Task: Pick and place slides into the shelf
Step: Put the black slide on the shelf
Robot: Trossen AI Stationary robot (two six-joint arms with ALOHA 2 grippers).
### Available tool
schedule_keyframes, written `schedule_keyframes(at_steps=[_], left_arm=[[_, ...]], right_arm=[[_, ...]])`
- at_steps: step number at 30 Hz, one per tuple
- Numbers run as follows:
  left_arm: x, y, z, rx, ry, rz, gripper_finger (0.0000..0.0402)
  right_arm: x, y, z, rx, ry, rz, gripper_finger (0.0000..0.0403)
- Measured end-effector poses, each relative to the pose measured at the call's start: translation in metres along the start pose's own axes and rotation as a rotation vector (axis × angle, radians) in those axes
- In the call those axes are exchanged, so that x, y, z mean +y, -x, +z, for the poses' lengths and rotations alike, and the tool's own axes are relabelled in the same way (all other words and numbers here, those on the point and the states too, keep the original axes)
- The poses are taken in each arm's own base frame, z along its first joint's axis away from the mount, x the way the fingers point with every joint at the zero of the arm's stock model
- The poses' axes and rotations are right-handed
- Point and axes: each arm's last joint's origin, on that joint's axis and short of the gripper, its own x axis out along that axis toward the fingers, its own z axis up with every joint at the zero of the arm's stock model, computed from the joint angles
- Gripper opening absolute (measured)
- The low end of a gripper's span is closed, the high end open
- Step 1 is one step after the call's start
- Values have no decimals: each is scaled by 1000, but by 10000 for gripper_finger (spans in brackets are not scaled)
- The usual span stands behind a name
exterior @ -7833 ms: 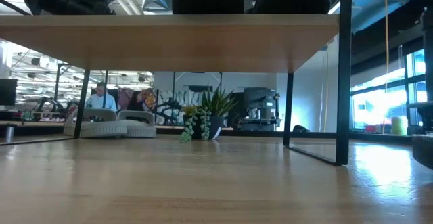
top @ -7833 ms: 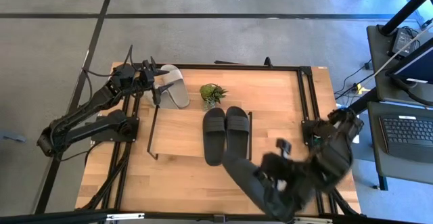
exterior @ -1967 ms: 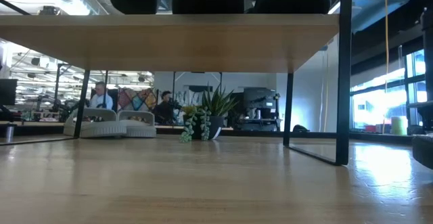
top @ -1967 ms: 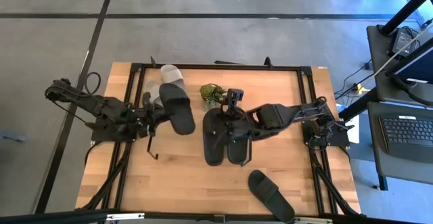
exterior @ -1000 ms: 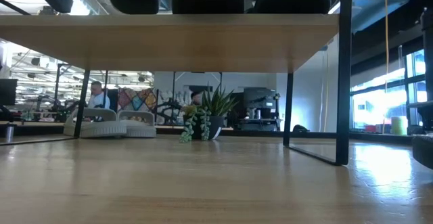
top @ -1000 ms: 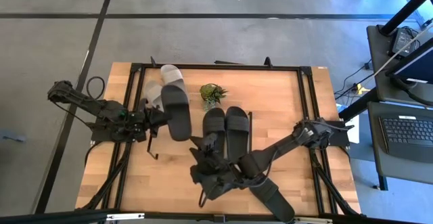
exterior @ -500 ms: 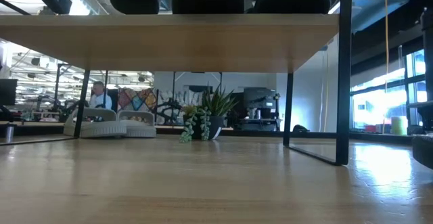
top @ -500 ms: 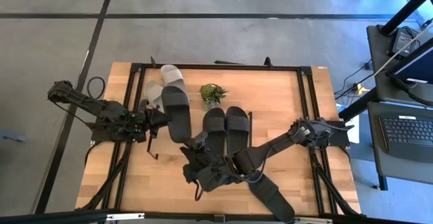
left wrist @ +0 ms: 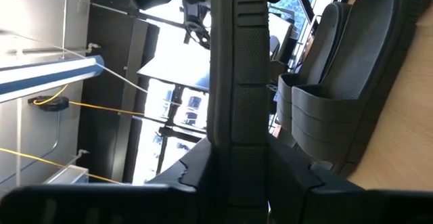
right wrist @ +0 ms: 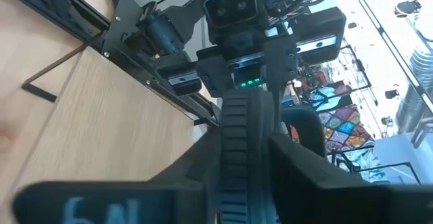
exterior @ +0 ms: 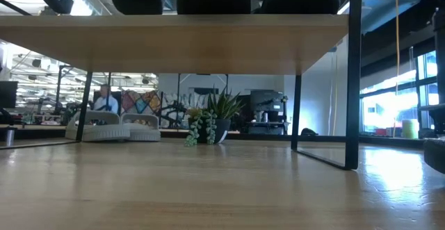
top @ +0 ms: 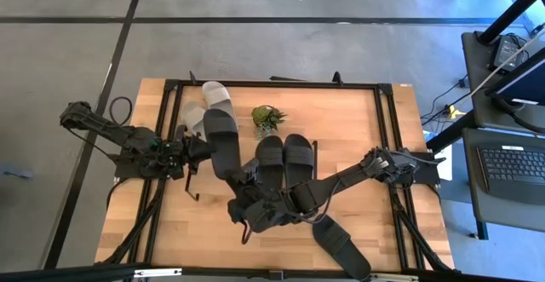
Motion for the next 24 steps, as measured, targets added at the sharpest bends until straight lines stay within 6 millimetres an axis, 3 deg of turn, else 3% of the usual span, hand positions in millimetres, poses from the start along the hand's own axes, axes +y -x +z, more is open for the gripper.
schedule_keyframes(at_steps=[4,16,20,24], left_arm=[[0,0,0,-5,1,1,129],[1,0,0,18,55,12,142],[2,0,-3,110,94,42,163],[5,1,-9,306,179,128,210]], right_arm=[[2,4,2,-8,6,5,58],[9,20,7,27,18,-56,57],[11,25,9,33,5,-74,57],[12,27,9,37,-27,-77,57]])
